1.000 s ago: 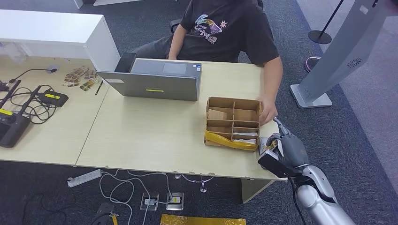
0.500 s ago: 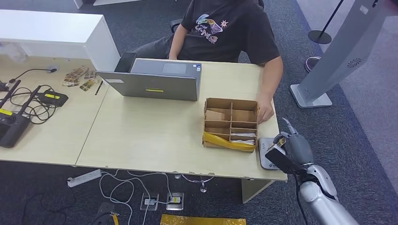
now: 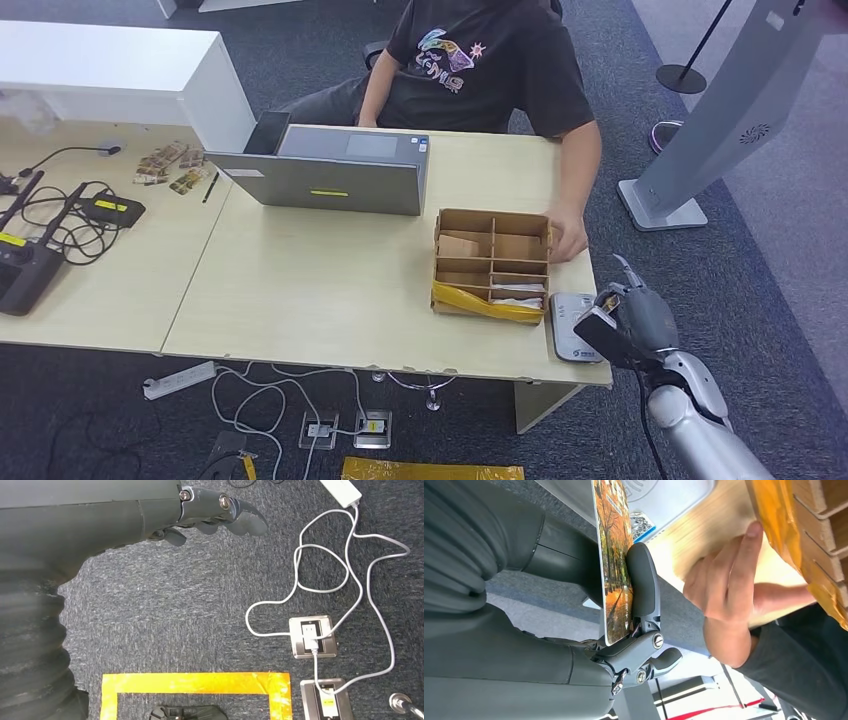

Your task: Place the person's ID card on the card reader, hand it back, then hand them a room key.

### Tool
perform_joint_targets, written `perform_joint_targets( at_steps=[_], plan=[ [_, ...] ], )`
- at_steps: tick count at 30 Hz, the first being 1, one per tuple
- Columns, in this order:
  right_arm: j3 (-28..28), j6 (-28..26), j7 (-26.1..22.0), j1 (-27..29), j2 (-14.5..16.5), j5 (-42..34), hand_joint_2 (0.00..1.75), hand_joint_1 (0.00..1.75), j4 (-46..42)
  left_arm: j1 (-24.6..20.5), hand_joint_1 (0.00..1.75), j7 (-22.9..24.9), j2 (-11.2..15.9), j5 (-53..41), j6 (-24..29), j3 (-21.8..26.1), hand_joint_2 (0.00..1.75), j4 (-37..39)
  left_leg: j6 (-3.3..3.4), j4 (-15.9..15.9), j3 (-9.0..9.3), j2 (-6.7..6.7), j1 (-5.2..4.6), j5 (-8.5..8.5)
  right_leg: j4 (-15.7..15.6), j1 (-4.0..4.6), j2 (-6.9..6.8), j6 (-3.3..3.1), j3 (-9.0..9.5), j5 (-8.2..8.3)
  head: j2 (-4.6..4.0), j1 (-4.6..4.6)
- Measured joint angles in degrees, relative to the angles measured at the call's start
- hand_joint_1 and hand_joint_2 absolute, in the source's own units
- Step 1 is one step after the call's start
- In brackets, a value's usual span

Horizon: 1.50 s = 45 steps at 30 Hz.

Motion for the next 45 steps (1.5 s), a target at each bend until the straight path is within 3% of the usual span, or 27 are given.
perform_joint_targets(
  at_steps=[35,40,45],
  plan=[
    [0.0,1.7,3.0,-0.9,0.0,1.7,1.75,1.75,1.4,0.0,0.00,-0.1,-0.4,-0.6,0.2,0.0,1.75,-0.6,-0.01,0.0,0.10,0.26,0.01,0.00,0.0,0.00,0.28,0.03,0.06,0.04,0.00,0.00],
    [-1.1,2.2,1.7,-5.2,-0.6,3.1,1.75,1.75,1.4,0.0,0.00,-1.1,-0.4,-1.3,0.4,0.0,1.75,-0.7,0.00,0.0,0.06,0.26,-0.03,0.02,0.0,-0.04,0.28,0.05,0.06,0.09,0.00,-0.01],
    [-3.0,2.3,-1.5,-16.2,-1.6,4.7,1.75,1.75,2.0,0.0,0.00,-2.1,-0.4,-1.9,0.7,-0.1,1.75,-1.0,0.01,0.0,0.04,0.31,-0.09,0.06,0.1,-0.10,0.35,0.06,-0.03,0.13,0.00,-0.01]
  ],
)
